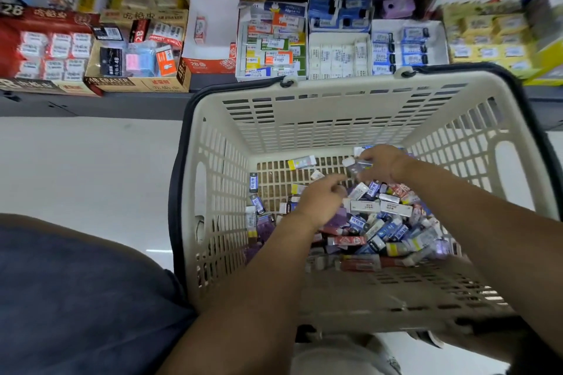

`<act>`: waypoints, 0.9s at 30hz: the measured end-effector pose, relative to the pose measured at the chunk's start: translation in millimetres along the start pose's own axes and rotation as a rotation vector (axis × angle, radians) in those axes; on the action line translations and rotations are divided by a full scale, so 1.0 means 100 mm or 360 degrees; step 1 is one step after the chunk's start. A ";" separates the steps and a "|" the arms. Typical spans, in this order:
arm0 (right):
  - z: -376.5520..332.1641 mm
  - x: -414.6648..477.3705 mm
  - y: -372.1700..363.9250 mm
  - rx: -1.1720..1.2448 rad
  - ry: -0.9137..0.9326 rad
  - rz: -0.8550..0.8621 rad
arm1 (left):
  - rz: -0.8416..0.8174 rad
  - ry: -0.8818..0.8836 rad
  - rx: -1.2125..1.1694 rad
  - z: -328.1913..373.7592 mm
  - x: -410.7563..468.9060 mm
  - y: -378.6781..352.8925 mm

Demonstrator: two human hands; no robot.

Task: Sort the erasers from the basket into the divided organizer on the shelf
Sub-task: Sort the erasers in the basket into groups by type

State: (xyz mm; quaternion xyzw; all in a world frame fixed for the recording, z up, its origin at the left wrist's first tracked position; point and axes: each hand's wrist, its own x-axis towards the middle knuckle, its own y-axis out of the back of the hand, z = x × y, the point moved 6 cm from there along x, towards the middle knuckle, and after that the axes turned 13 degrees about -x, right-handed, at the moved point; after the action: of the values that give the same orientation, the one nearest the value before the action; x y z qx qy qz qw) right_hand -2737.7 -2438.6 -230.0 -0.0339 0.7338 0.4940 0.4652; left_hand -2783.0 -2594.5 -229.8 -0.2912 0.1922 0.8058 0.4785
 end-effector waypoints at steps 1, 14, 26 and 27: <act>0.04 -0.03 0.03 0.0008 -0.0030 0.0044 | -0.0017 -0.0003 -0.0138 0.07 -0.03 -0.04; -0.36 -0.51 -0.47 -0.0274 0.0426 -0.0154 | 0.0328 0.0173 0.0093 -0.50 -0.08 0.60; -0.39 -0.47 -0.30 0.0238 0.0186 0.0061 | 0.0254 0.0185 0.0445 -0.57 -0.16 0.49; -0.45 -0.46 -0.28 0.0386 0.0182 0.0087 | 0.0259 0.0191 0.0494 -0.57 -0.16 0.49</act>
State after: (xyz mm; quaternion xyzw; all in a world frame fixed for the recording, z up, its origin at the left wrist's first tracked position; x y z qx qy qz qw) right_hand -2726.8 -2505.9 -212.4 0.0143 0.8141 0.4115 0.4096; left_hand -2803.6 -2661.5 -261.4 -0.2451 0.3654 0.7837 0.4385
